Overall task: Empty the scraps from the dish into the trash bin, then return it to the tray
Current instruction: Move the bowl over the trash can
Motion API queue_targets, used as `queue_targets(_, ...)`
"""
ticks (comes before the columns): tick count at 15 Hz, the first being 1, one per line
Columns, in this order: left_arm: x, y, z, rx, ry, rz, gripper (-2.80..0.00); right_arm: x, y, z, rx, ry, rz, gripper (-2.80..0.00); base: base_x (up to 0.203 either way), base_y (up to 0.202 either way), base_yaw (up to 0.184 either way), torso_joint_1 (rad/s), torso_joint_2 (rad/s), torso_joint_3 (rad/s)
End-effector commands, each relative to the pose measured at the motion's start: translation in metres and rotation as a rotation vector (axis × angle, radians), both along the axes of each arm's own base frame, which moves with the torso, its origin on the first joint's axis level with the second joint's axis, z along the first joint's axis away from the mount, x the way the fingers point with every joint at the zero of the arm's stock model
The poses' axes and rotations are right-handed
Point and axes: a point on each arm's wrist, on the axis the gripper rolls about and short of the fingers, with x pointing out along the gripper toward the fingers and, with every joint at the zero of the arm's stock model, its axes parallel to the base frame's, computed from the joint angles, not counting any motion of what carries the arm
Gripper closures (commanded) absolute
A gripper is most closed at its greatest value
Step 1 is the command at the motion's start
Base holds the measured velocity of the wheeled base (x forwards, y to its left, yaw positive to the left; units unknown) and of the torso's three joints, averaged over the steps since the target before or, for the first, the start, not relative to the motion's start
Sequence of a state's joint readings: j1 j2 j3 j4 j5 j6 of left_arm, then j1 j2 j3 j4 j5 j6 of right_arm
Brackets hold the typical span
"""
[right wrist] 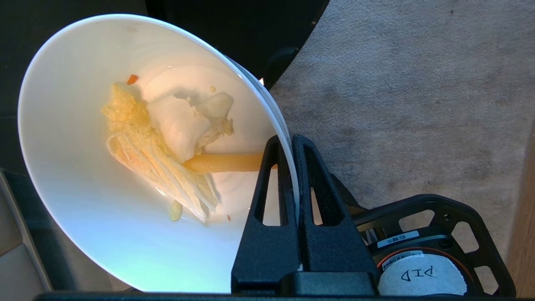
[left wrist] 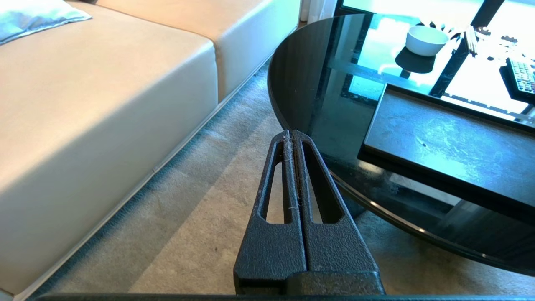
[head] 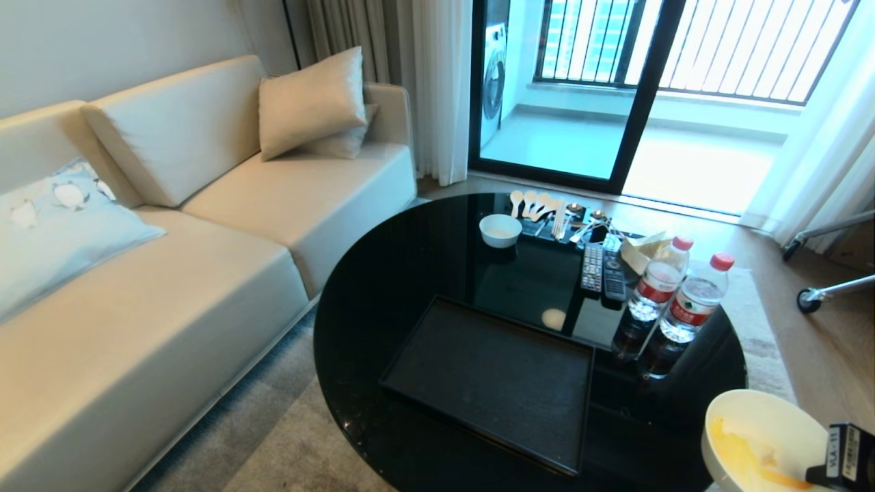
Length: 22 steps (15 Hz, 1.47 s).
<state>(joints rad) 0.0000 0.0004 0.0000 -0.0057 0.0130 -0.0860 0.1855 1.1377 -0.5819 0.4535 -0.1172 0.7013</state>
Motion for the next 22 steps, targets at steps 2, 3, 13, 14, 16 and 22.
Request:
queue_targets(2,0.0,0.0,0.0,-0.001,-0.001,0.001,0.0,0.0014,0.0003,0.0014,-0.003,-0.004,0.005,0.0,0.0,0.0,0.0,0.0,0.0,0.0)
queue_targets(3,0.0,0.0,0.0,0.0,-0.001,0.001,0.0,0.0013,0.0002,0.001,-0.008,-0.003,0.009,0.0,0.0,0.0,0.0,0.0,0.0,0.0)
queue_targets(13,0.0,0.0,0.0,0.0,-0.001,0.001,0.0,0.0033,0.0007,0.0017,-0.021,-0.004,0.013,0.0,0.0,0.0,0.0,0.0,0.0,0.0)
queue_targets(14,0.0,0.0,0.0,-0.001,-0.001,0.001,0.0,0.0033,0.0005,0.0017,-0.021,-0.004,0.012,0.0,0.0,0.0,0.0,0.0,0.0,0.0)
queue_targets(16,0.0,0.0,0.0,-0.001,-0.001,0.001,0.0,0.0033,0.0005,0.0017,-0.021,-0.004,0.012,0.0,0.0,0.0,0.0,0.0,0.0,0.0)
queue_targets(22,0.0,0.0,0.0,0.0,-0.001,0.001,0.0,0.0034,0.0005,0.0011,-0.024,-0.002,0.01,0.0,0.0,0.0,0.0,0.0,0.0,0.0)
